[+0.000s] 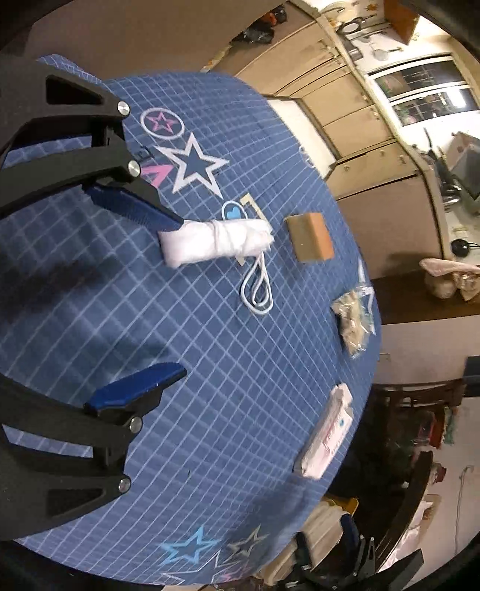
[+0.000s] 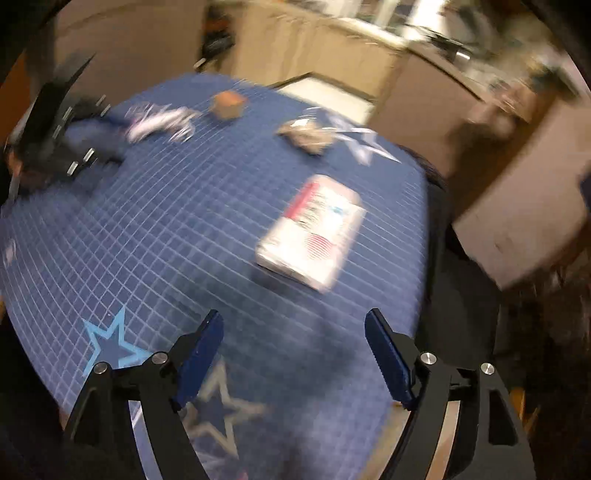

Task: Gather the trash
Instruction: 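Grasp the white rope-tied bundle with the left tool while the right tool grasps the white medicine box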

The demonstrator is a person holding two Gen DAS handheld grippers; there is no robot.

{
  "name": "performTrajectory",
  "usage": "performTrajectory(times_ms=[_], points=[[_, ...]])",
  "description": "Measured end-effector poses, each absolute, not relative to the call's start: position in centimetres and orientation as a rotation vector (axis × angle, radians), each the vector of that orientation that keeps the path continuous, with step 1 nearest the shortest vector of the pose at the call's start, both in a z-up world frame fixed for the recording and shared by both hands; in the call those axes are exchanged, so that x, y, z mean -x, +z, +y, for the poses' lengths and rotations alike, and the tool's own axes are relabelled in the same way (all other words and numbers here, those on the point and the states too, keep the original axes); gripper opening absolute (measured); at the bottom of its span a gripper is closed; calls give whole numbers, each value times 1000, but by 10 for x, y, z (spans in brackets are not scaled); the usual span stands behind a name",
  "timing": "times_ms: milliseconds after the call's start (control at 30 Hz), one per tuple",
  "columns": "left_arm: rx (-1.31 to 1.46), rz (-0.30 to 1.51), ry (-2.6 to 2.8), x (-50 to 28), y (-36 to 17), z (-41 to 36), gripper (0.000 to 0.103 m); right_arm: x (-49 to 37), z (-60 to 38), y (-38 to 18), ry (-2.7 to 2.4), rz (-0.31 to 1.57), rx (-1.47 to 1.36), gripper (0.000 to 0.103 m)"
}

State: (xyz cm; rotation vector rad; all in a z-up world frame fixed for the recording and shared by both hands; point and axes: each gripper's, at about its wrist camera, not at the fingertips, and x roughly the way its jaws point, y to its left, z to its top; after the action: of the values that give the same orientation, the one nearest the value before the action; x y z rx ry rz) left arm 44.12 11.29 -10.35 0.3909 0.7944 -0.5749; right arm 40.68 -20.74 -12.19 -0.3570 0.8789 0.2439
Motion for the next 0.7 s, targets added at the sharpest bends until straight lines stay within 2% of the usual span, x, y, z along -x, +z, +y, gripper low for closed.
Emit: performTrajectory(times_ms=[33, 67, 133, 233, 467, 500, 567, 600, 633, 667, 700], points=[[-379, 783, -576, -440, -99, 115, 72, -407, -213, -119, 210, 847, 303, 95], [-376, 772, -579, -440, -96, 116, 72, -410, -217, -119, 175, 814, 247, 99], [-393, 745, -566, -446, -92, 117, 77, -428, -216, -127, 105, 792, 142, 99], [-385, 784, -542, -466, -97, 117, 77, -461, -200, -148, 56, 834, 32, 99], [-432, 830, -481, -496, -117, 102, 78, -505, -166, -184, -40, 900, 8, 99], [-420, 837, -485, -497, -117, 102, 76, -506, -166, -187, -70, 894, 14, 99], [-392, 846, -480, -501, -117, 103, 69, -507, -169, -193, -73, 893, -11, 93], [-370, 853, -485, -501, -117, 104, 62, -506, -172, -194, -65, 885, -42, 92], [-343, 861, -498, -501, -117, 104, 53, -505, -173, -193, -72, 878, -40, 85], [-326, 864, -507, -499, -117, 104, 49, -503, -173, -191, -68, 863, -42, 71], [-317, 864, -510, -497, -117, 102, 40, -503, -173, -192, -68, 863, -39, 70]])
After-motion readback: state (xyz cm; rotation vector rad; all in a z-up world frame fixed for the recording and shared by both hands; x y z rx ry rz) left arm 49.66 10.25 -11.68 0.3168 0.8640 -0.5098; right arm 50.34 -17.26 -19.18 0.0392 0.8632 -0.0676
